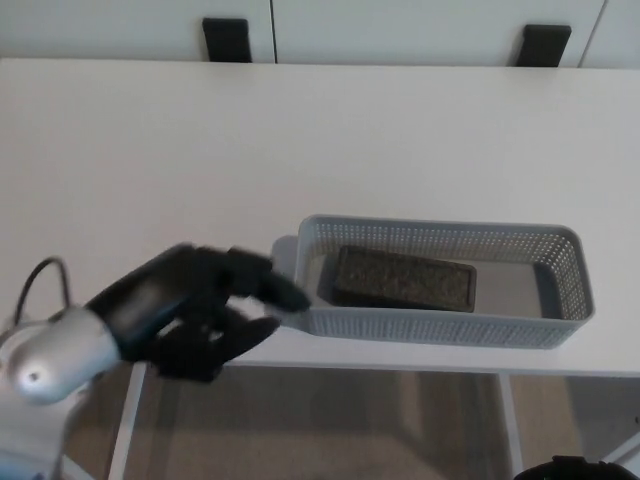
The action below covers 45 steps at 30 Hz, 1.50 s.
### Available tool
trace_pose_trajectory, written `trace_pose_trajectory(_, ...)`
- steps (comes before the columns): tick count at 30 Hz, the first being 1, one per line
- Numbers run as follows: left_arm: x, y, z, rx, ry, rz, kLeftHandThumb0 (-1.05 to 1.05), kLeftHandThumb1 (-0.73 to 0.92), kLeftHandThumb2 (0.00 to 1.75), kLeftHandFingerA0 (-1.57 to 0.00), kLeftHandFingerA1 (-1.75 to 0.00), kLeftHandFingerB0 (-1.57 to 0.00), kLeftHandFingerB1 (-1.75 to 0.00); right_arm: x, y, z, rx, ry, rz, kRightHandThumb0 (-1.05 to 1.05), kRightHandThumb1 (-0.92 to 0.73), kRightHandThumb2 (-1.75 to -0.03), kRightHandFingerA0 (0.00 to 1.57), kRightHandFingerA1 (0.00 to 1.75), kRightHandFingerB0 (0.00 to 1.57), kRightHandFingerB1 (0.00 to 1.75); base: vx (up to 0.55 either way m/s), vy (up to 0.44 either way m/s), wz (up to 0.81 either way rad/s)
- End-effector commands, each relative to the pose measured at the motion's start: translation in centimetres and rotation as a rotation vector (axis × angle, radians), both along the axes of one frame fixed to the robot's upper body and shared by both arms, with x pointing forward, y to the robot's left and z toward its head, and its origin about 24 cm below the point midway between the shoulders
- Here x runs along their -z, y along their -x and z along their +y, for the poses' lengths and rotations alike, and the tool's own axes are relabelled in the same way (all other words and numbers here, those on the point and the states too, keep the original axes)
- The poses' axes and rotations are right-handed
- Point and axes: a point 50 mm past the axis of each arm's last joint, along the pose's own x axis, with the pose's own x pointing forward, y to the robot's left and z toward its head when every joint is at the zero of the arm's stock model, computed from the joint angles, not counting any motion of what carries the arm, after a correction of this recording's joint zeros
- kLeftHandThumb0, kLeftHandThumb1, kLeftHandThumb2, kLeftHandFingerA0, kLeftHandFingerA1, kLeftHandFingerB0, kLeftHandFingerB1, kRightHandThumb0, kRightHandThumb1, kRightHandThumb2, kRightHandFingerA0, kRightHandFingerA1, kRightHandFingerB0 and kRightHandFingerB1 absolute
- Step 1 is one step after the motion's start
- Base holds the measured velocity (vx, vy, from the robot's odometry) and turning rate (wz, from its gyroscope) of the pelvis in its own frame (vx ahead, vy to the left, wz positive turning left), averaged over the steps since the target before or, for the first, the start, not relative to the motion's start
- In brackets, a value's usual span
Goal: The robot walks towards a desk on which an eraser is kept on the left hand side and a container is kept on the right hand side. The robot picks up the eraser using its left hand and places it in the container.
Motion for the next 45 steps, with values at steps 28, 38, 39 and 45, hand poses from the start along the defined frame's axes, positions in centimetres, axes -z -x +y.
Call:
trace_pose_trajectory(28,14.4,11.9,12.8,0.098,-0.556,0.618,-0.82,0.80,1.16,0.00,-0.23,-0.16,-0.31,1.0,1.5,-1.1,0.033,0.032,0.049,-0.31,-0.56,-0.56,0.62,0.52,0.44,0.44,0.00,0.000,0.00)
trace_pose_trajectory(38,18.2,11.1,14.2,-0.228,-0.616,0.625,-0.91,0.87,0.67,0.00,-0.18,-0.12,-0.26,0.8,0.8,-1.0,0.040,0.017,0.035,-0.32,-0.55,-0.56,0.59,0.53,0.44,0.45,0.00,0.000,0.00)
trace_pose_trajectory(39,18.3,11.1,14.2,-0.229,-0.616,0.625,-0.91,0.87,0.67,0.00,-0.18,-0.12,-0.26,0.8,0.8,-1.1,0.040,0.018,0.035,-0.32,-0.55,-0.56,0.59,0.53,0.44,0.45,0.00,0.000,0.00)
trace_pose_trajectory(45,19.0,12.8,14.7,-0.283,-0.599,0.617,-1.01,0.70,1.07,0.00,-0.04,-0.14,-0.31,0.7,1.4,-1.2,0.038,0.020,0.047,-0.32,-0.56,-0.56,0.57,0.51,0.43,0.44,0.00,0.000,0.00)
